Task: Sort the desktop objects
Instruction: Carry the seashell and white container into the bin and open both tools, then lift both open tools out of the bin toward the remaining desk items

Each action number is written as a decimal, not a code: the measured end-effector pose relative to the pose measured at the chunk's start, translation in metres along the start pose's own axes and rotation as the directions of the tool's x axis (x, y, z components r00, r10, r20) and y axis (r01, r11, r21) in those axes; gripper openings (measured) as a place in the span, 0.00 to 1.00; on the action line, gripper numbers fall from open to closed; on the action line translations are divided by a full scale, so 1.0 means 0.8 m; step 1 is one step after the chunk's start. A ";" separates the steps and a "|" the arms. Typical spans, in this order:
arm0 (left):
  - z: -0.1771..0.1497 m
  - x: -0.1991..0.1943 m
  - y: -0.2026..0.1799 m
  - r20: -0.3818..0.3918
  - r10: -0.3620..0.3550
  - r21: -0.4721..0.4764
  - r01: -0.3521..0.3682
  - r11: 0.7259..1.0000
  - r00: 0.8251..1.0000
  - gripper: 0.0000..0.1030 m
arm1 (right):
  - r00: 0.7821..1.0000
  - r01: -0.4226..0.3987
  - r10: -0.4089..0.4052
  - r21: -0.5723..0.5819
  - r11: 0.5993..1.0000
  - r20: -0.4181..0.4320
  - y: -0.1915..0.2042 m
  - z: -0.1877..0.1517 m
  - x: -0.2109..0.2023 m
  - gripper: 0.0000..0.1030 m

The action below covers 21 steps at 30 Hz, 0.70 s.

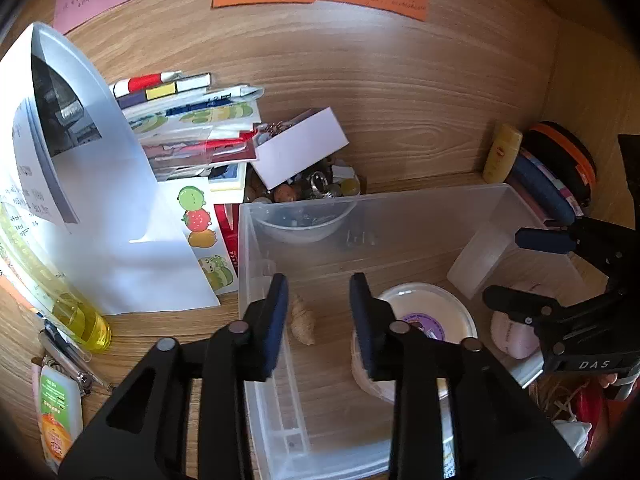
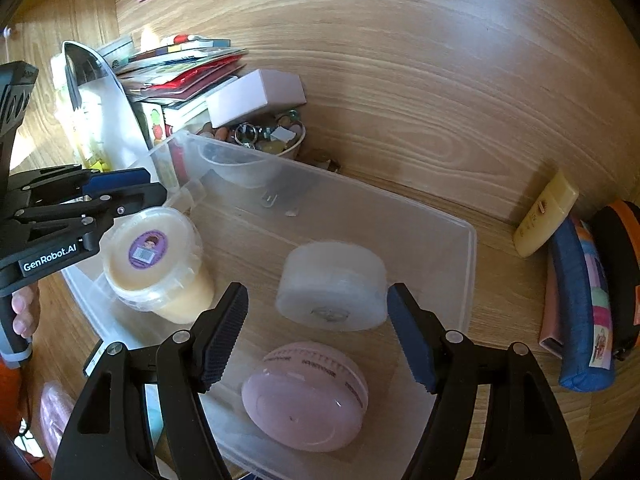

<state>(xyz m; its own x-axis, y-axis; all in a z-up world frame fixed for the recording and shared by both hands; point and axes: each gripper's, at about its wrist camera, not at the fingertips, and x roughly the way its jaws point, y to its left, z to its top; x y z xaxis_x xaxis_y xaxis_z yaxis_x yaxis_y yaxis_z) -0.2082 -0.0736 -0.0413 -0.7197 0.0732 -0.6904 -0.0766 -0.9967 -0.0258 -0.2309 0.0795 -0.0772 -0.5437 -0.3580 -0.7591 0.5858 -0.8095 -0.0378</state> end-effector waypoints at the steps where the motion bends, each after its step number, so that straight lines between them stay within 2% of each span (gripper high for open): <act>1: 0.000 -0.002 -0.002 0.005 0.008 0.004 -0.008 1.000 1.000 0.39 | 1.000 0.000 0.000 -0.002 1.000 0.002 0.001 0.000 -0.001 0.72; 3: -0.001 -0.007 -0.004 0.023 0.012 0.009 -0.012 1.000 1.000 0.54 | 1.000 0.005 -0.005 -0.006 1.000 0.009 0.002 0.000 -0.003 0.76; 7: -0.001 -0.018 -0.008 0.047 -0.004 0.018 0.004 1.000 0.999 0.67 | 1.000 0.010 -0.010 -0.016 1.000 0.020 0.001 0.001 -0.006 0.78; 9: -0.001 -0.024 -0.008 0.058 -0.018 0.019 0.017 1.000 0.998 0.73 | 0.999 0.040 -0.039 -0.032 0.999 0.021 0.001 0.003 -0.011 0.78; 14: -0.003 -0.039 -0.008 0.086 -0.050 0.020 0.048 0.999 0.995 0.78 | 0.995 0.063 -0.063 -0.001 0.998 0.077 -0.011 0.008 -0.044 0.81; 21: -0.005 -0.065 -0.016 0.148 -0.062 0.030 0.058 0.998 0.987 0.84 | 0.984 0.066 -0.077 0.070 0.995 0.159 -0.022 -0.004 -0.100 0.92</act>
<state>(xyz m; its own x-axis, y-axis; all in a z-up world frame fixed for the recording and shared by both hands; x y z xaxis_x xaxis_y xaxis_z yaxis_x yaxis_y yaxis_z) -0.1672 -0.0646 -0.0083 -0.8078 0.1391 -0.5728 -0.1392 -0.9893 -0.0440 -0.1959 0.1237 -0.0181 -0.6754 -0.3641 -0.6413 0.5052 -0.8620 -0.0427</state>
